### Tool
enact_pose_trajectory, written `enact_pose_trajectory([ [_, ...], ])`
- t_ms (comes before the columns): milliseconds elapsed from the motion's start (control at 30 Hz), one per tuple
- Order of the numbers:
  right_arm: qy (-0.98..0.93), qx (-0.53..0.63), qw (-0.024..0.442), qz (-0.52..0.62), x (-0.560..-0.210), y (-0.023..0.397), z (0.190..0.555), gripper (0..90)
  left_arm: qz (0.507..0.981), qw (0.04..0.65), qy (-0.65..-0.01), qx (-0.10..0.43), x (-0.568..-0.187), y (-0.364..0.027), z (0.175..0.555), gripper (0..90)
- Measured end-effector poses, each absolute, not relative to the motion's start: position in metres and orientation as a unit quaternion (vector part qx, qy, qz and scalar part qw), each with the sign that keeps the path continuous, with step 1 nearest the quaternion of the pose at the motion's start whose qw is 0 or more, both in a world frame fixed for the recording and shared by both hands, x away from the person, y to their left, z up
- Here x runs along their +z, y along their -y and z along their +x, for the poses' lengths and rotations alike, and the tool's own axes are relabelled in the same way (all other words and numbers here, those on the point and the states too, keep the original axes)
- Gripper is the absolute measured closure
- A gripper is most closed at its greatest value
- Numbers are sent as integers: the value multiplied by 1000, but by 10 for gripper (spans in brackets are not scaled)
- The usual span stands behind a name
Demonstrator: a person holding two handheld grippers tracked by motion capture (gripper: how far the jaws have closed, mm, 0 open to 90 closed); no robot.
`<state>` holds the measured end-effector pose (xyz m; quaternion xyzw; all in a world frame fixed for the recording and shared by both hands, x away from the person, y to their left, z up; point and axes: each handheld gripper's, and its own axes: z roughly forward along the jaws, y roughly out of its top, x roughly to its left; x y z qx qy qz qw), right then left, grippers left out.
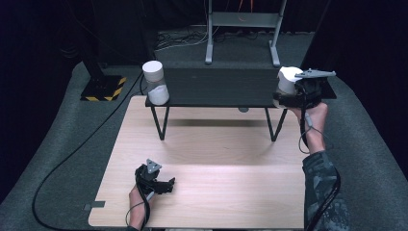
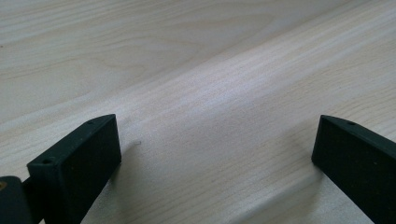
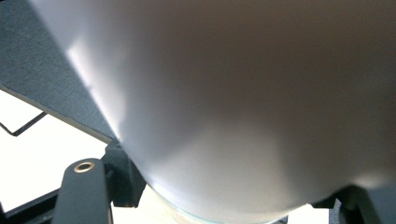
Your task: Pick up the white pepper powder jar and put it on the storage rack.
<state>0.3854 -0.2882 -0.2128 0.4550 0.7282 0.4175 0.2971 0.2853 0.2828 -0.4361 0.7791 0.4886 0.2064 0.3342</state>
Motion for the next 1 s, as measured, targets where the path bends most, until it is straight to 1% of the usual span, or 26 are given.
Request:
enact_pose_trajectory([
  [533,-741,398,286,459,-214,281,412,301,781,332,-487,208,-436,-282,286,11],
  [1000,-738,403,283,462,-216,283,415,301,779,334,-487,209,-436,-282,285,13],
])
